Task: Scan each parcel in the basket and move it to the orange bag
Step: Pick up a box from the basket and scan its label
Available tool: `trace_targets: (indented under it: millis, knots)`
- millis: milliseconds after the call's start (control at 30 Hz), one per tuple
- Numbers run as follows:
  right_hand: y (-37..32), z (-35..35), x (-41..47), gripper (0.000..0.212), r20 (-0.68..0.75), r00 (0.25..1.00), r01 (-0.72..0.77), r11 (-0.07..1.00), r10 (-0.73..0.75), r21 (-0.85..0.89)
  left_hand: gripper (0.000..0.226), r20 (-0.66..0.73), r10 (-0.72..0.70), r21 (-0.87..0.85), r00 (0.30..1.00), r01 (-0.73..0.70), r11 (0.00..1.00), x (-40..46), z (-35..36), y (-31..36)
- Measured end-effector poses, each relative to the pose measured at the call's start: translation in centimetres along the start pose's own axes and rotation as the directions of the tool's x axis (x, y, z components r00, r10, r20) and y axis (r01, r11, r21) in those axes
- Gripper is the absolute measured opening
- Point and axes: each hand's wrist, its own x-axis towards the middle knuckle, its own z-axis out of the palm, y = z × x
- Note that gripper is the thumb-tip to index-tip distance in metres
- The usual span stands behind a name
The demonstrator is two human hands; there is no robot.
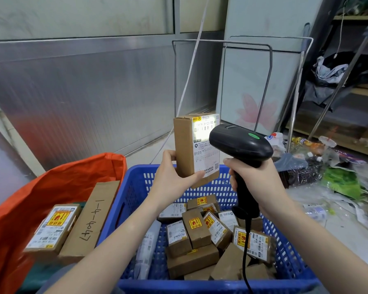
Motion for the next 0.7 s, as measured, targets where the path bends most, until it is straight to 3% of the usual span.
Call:
trace_targets:
  millis: [133,233,300,400,500,700]
  knots:
    - [0.1,0.0,0.3,0.019,0.050,0.994,-0.103,0.994,0.101,0.037,0.061,0.015,0.008,0.007,1.000,-0.008,1.000,0.1,0.2,0.1]
    - [0.1,0.0,0.6,0.021,0.084,0.988,-0.134,0.990,0.130,0.044,0.061,0.023,0.015,0.014,1.000,-0.015,1.000,0.1,0.2,0.1]
    - [0.2,0.2,0.6,0.030,0.109,0.987,-0.121,0.992,0.115,0.045,0.061,0.031,0.017,0.017,0.999,-0.018,1.000,0.1,0.3,0.0]
    - [0.3,0.4,0.6,0.031,0.024,0.999,-0.047,0.999,0.047,0.004,0.061,0.039,0.019,0.019,0.999,-0.019,1.000,0.1,0.2,0.0]
    - [0.2,0.2,0.7,0.026,0.089,0.985,-0.153,0.985,0.145,0.081,0.061,0.031,0.014,0.016,0.999,-0.015,1.000,0.1,0.1,-0.2]
    - [0.5,-0.4,0.6,0.026,0.063,0.988,-0.140,0.990,0.139,0.011,0.061,-0.011,-0.019,0.017,1.000,0.019,1.000,0.4,-0.3,-1.0]
